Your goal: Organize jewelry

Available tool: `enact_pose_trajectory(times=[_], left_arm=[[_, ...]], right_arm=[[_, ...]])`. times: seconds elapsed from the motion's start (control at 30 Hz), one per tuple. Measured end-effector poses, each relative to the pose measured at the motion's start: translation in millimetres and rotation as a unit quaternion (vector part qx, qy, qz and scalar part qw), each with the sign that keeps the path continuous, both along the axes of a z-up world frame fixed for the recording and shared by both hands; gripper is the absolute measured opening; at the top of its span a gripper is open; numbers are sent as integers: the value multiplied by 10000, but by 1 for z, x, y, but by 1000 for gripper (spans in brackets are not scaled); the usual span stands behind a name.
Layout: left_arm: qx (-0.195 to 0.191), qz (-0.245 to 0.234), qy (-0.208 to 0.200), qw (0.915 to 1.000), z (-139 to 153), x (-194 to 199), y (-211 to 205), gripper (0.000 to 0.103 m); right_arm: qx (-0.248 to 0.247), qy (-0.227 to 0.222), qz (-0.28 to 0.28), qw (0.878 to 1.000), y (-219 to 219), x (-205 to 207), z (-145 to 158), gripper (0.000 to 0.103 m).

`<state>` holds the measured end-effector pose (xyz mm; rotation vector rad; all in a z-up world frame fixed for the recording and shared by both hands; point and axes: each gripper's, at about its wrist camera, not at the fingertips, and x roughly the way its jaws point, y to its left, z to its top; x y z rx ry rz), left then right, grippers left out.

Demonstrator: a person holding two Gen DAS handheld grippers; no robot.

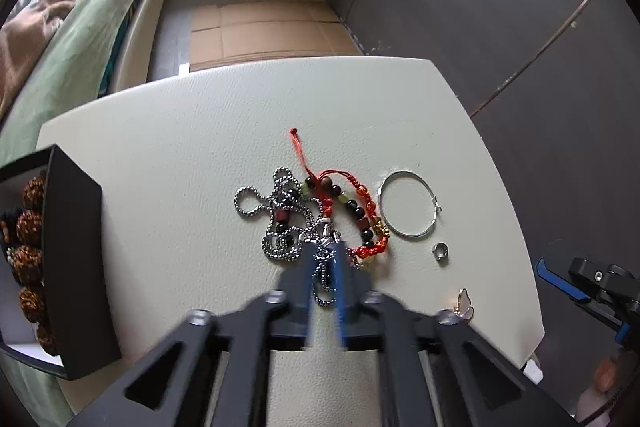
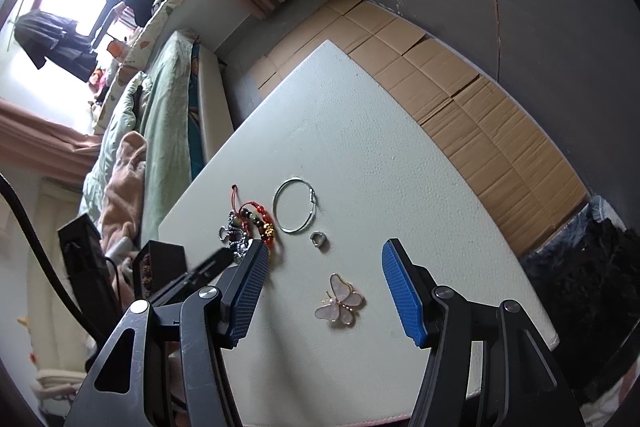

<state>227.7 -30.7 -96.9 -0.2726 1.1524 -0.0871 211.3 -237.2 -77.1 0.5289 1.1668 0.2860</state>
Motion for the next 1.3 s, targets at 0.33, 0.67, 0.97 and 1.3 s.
enact_pose_trajectory(times=[0.33, 0.67, 0.97, 1.3], left_arm=[[575, -291, -103, 9979, 0, 2, -20, 40], [1526, -728, -184, 9854, -15, -1, -35, 29], [643, -403, -294, 9967, 2, -6, -6, 16], [133, -52, -812, 9966, 46, -23, 22, 16]], right_arm=[[19, -8, 72, 10000, 4, 1, 2, 60], [100, -5, -24, 9999, 0, 4, 3, 60], [25, -24, 62, 10000, 5, 0, 3, 60], [-114, -29, 138, 9998, 7, -3, 2, 60]])
